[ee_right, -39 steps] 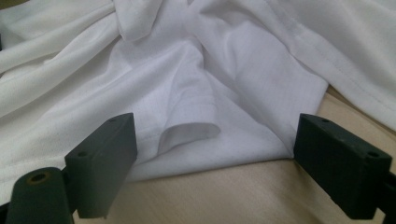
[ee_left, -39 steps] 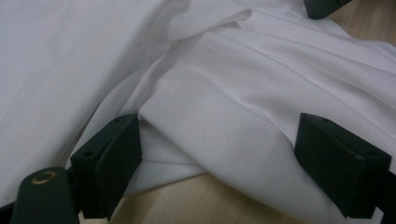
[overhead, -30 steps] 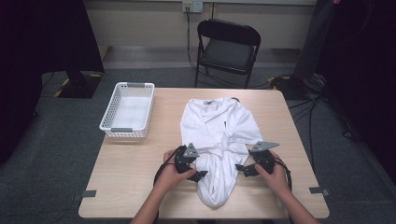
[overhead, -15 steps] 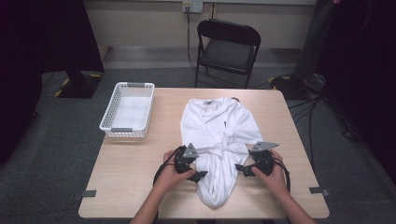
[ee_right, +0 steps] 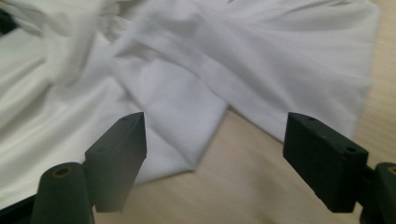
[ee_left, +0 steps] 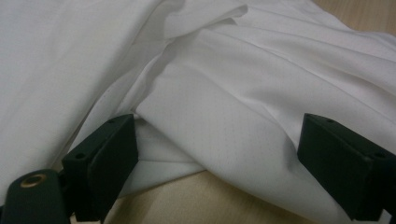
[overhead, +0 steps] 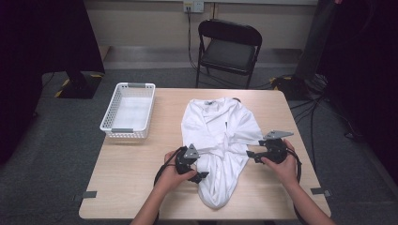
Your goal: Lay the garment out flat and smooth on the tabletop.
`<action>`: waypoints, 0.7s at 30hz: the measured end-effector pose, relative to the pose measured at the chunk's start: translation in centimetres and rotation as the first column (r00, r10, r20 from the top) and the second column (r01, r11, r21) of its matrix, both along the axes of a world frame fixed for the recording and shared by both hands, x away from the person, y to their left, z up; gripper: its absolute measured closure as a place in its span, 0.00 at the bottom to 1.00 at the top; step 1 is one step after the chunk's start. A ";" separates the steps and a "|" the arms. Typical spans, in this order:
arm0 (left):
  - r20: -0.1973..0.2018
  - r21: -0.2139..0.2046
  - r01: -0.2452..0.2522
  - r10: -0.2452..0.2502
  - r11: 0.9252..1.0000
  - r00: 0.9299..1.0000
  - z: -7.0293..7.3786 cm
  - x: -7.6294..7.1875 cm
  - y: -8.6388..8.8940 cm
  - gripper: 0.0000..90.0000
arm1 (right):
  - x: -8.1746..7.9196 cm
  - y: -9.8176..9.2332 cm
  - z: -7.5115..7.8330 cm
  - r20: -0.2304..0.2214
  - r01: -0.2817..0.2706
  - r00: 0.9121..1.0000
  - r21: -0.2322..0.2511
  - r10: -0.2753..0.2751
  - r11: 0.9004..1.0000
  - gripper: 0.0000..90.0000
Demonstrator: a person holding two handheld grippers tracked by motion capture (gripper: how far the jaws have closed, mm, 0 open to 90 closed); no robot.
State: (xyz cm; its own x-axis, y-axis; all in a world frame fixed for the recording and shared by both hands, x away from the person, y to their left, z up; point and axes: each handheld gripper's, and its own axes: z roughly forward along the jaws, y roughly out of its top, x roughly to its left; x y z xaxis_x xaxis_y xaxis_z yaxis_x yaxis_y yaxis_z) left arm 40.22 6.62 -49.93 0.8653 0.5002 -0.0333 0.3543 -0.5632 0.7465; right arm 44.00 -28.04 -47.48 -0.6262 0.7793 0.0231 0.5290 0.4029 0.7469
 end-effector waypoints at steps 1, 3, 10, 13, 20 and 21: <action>-0.001 0.000 -0.001 0.001 1.000 1.000 0.0 0.0 0.0 0.13 | 0.0 0.0 0.0 0.000 0.000 1.000 0.000 0.000 1.000 0.25; 0.000 0.002 0.000 0.000 1.000 1.000 0.0 0.0 0.0 0.13 | 0.9 -0.6 0.1 0.024 0.018 1.000 0.019 -0.019 1.000 0.28; 0.001 0.003 0.003 -0.003 1.000 1.000 0.0 0.0 0.0 0.13 | 3.9 -1.9 -1.0 0.036 0.099 0.994 -0.004 -0.099 0.995 0.37; 0.000 0.002 0.003 -0.003 1.000 1.000 0.0 0.0 0.0 0.13 | 4.3 -2.5 -1.3 0.036 0.133 0.991 -0.002 -0.133 0.991 0.38; 0.000 0.002 0.005 -0.005 1.000 1.000 0.0 0.0 0.0 0.13 | 4.1 -3.5 -2.0 0.007 0.163 0.987 -0.001 -0.163 0.987 0.54; 0.001 0.002 0.005 -0.005 1.000 1.000 0.0 0.0 0.0 0.13 | 4.0 -3.5 -2.0 0.012 0.166 0.986 -0.008 -0.166 0.986 0.55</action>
State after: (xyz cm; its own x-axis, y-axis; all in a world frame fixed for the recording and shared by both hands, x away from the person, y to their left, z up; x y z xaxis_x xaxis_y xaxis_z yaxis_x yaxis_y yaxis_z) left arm 40.26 6.62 -49.93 0.8680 0.4955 -0.0318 0.3507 -0.5666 0.7456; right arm 48.01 -31.58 -49.50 -0.4882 0.8727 0.0094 0.5811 0.3171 0.7495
